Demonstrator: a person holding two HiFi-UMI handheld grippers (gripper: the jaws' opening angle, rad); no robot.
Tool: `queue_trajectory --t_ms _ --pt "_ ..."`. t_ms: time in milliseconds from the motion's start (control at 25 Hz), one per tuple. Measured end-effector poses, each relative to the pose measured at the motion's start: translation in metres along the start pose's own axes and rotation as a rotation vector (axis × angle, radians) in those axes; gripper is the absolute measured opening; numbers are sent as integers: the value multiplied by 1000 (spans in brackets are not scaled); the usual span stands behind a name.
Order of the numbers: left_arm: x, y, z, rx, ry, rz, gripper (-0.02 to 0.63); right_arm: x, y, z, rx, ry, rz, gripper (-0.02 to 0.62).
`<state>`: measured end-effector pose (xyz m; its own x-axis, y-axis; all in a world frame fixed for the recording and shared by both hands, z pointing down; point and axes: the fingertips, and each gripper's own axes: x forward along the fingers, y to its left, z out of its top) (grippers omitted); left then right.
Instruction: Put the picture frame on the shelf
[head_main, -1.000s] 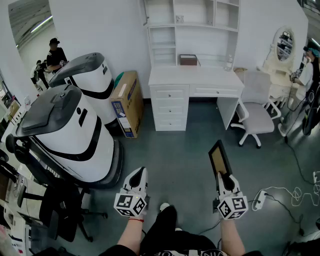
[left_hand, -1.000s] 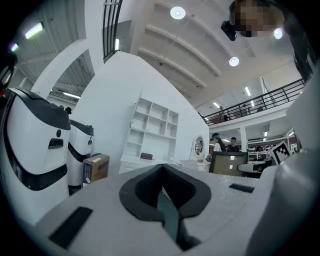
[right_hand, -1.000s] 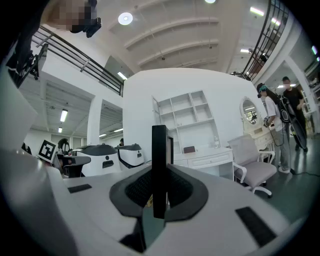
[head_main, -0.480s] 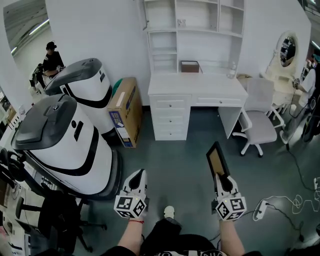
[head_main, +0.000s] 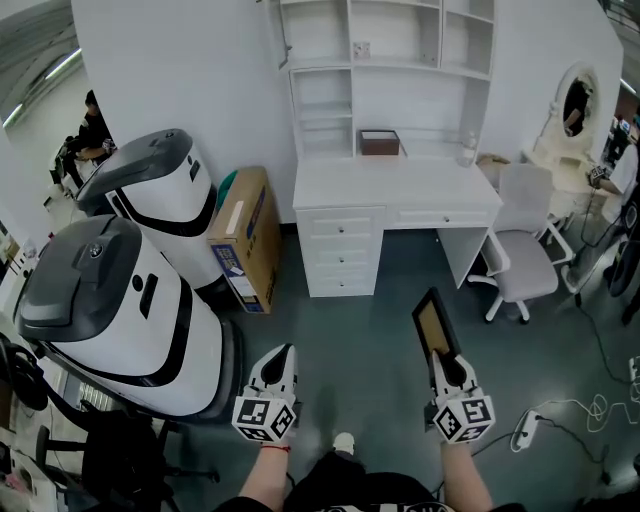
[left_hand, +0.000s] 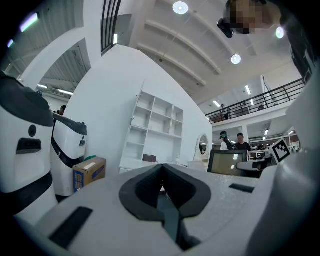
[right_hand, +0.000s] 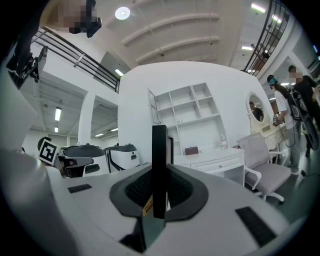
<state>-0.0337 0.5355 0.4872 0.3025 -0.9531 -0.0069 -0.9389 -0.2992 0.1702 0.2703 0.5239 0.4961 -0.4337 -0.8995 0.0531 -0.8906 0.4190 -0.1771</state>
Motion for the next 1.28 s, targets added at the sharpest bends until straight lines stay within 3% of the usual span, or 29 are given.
queue_trajectory --t_ms 680,1280 --pt "99 88 8 -7 -9 16 3 134 -15 2 38 -13 -4 44" --pt "163 121 5 -6 -10 33 3 217 -40 5 35 -6 18 44"
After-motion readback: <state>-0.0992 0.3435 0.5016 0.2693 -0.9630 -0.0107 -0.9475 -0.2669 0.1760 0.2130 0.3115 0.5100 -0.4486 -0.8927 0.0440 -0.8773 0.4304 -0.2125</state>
